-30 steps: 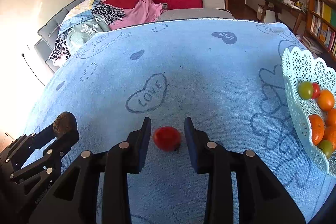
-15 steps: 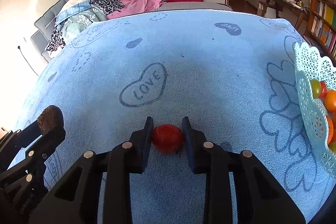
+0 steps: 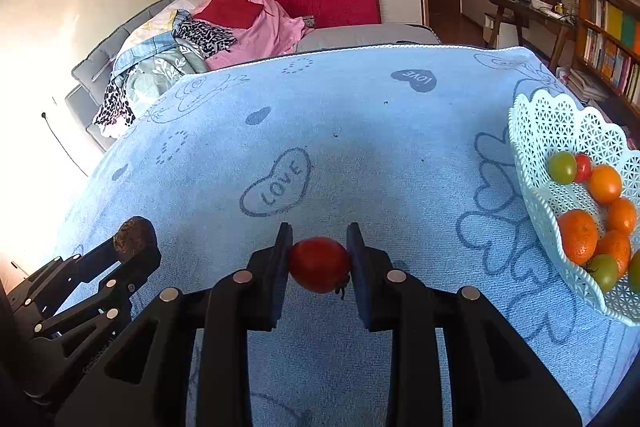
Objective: Organize fruits
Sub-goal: 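Carry the brown fruit and red tomato over the basket with both tools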
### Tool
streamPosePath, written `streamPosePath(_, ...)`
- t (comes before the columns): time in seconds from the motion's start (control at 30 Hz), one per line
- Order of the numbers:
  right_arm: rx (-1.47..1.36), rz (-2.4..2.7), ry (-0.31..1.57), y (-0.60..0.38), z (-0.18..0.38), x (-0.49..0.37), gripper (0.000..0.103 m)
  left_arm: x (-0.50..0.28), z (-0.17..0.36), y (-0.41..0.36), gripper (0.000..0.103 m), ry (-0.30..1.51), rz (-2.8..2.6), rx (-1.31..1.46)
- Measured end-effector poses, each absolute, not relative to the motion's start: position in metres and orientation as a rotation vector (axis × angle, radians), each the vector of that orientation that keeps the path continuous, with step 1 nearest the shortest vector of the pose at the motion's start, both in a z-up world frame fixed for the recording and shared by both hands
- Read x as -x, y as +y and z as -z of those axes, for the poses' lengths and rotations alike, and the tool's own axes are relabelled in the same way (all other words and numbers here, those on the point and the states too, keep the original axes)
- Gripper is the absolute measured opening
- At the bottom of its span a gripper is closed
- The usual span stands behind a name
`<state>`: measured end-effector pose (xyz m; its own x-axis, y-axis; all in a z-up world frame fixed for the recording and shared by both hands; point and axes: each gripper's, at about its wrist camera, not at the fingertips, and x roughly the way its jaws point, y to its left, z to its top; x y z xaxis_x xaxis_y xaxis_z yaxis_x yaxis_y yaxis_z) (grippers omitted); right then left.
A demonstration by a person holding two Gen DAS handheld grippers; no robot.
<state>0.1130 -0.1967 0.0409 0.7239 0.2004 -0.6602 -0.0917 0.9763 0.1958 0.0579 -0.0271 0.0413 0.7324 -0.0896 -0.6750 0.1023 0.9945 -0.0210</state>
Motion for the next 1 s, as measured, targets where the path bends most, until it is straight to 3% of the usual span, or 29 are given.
streamPosePath(1.0, -0.342, 0.106, 0.576, -0.349, -0.077, -0.039, 0.029, -0.053, -0.054, -0.056, 0.043, 0.731, 0.14, -0.079)
